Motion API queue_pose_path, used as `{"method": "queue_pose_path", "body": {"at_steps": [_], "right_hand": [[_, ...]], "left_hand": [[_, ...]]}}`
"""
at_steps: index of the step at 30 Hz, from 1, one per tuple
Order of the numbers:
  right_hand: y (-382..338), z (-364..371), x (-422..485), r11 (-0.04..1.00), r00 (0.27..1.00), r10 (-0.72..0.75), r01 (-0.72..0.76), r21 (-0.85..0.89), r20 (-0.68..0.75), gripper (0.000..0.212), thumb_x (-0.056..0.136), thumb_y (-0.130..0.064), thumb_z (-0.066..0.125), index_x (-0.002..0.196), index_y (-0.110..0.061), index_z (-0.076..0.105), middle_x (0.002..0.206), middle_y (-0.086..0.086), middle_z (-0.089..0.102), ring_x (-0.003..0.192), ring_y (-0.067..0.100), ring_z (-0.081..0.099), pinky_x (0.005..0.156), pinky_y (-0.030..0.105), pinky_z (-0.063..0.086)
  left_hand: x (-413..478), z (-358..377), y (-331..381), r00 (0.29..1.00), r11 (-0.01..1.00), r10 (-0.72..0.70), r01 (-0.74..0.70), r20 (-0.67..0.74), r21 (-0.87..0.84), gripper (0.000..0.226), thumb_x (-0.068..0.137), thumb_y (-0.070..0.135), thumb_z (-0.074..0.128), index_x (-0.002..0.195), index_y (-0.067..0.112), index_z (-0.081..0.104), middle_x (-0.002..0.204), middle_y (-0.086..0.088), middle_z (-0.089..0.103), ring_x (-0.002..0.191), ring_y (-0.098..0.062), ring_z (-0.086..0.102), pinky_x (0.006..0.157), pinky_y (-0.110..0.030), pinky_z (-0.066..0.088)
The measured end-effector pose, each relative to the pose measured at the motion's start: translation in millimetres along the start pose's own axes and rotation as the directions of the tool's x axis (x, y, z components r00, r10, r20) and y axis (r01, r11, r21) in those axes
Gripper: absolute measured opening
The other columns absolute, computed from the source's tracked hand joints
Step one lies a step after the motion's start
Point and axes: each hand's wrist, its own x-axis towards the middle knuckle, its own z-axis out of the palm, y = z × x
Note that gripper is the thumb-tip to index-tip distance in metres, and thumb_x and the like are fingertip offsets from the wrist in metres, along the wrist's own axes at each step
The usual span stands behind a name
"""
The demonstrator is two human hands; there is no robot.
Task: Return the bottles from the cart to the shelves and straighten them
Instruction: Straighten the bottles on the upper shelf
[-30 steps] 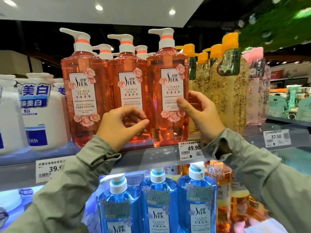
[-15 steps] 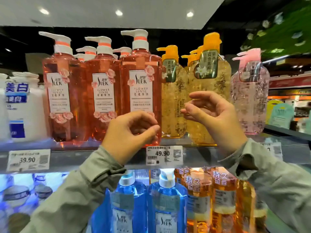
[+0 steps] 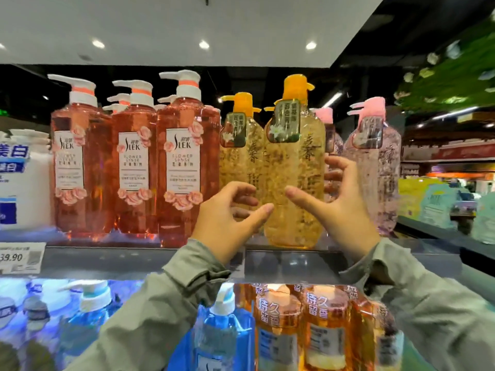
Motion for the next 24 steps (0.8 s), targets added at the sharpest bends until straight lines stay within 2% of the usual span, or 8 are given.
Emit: {"method": "queue_pose_path", "body": {"at_steps": [2,5,9,12,16,19,21,24], "right_hand": [[8,0,6,0.995,0.996,0.07,-0.075,0.07,0.062,0.097,0.046,-0.07,0.079,0.126,-0.034,0.036,0.125,-0.001,0.052,0.113,0.019,0.054,0.095,0.045,0.049],[15,-3,9,0.993,0.992,0.088,-0.095,0.076,0.093,0.098,0.046,-0.07,0.079,0.127,-0.034,0.037,0.125,-0.001,0.054,0.114,0.02,0.055,0.095,0.046,0.049],[16,-4,9,0.989,0.984,0.117,-0.129,0.077,0.137,0.104,0.039,-0.077,0.076,0.126,-0.032,0.041,0.126,0.001,0.052,0.114,0.019,0.055,0.096,0.045,0.049],[14,-5,9,0.988,0.979,0.126,-0.139,0.069,0.158,0.097,0.04,-0.078,0.075,0.122,-0.034,0.046,0.125,0.001,0.052,0.113,0.019,0.056,0.096,0.045,0.049],[6,-8,8,0.975,0.971,0.142,-0.171,0.141,0.193,0.083,0.052,-0.06,0.08,0.122,-0.032,0.045,0.12,-0.003,0.057,0.11,0.016,0.059,0.094,0.045,0.051],[5,-14,11,0.969,0.955,0.165,-0.204,0.142,0.245,0.082,0.055,-0.051,0.077,0.126,-0.028,0.043,0.12,-0.005,0.058,0.112,0.015,0.057,0.095,0.044,0.051],[5,-18,13,0.962,0.943,0.182,-0.23,0.149,0.278,0.082,0.056,-0.049,0.077,0.126,-0.027,0.043,0.12,-0.005,0.059,0.113,0.015,0.057,0.096,0.044,0.05],[8,-23,16,0.951,0.925,0.206,-0.267,0.158,0.319,0.084,0.056,-0.051,0.081,0.127,-0.028,0.043,0.123,-0.002,0.06,0.113,0.017,0.058,0.095,0.043,0.05]], "left_hand": [[5,7,3,0.999,0.995,0.031,-0.029,-0.02,0.098,0.039,0.073,0.027,0.077,0.106,0.016,0.059,0.093,0.001,0.063,0.074,-0.012,0.064,0.077,-0.031,0.057],[10,14,5,0.999,0.974,0.041,-0.036,-0.019,0.225,0.054,0.072,0.033,0.078,0.118,0.013,0.057,0.101,0.001,0.062,0.09,-0.013,0.063,0.087,-0.028,0.053],[13,15,2,1.0,0.977,-0.012,0.017,-0.026,0.214,0.056,0.07,0.03,0.08,0.119,0.014,0.057,0.099,0.002,0.061,0.09,-0.012,0.064,0.084,-0.019,0.052],[17,16,0,1.0,0.977,-0.011,0.011,-0.002,0.213,0.051,0.071,0.027,0.08,0.115,0.013,0.059,0.097,-0.001,0.064,0.086,-0.012,0.064,0.078,-0.012,0.051],[21,14,0,0.999,0.971,-0.021,0.01,0.044,0.238,0.051,0.07,0.03,0.08,0.114,0.017,0.058,0.092,0.003,0.063,0.08,-0.004,0.062,0.076,-0.013,0.052],[26,15,0,0.993,0.978,-0.071,0.05,0.098,0.204,0.066,0.072,0.029,0.078,0.13,0.018,0.048,0.098,0.002,0.061,0.079,-0.003,0.061,0.077,-0.016,0.052],[29,19,-1,0.989,0.98,-0.07,0.044,0.131,0.196,0.072,0.074,0.028,0.077,0.137,0.017,0.043,0.109,0.001,0.061,0.087,-0.007,0.061,0.082,-0.019,0.051],[33,22,-4,0.984,0.965,-0.043,-0.003,0.172,0.262,0.068,0.075,0.033,0.075,0.135,0.013,0.049,0.118,0.005,0.059,0.1,-0.006,0.058,0.091,-0.016,0.045]]}}
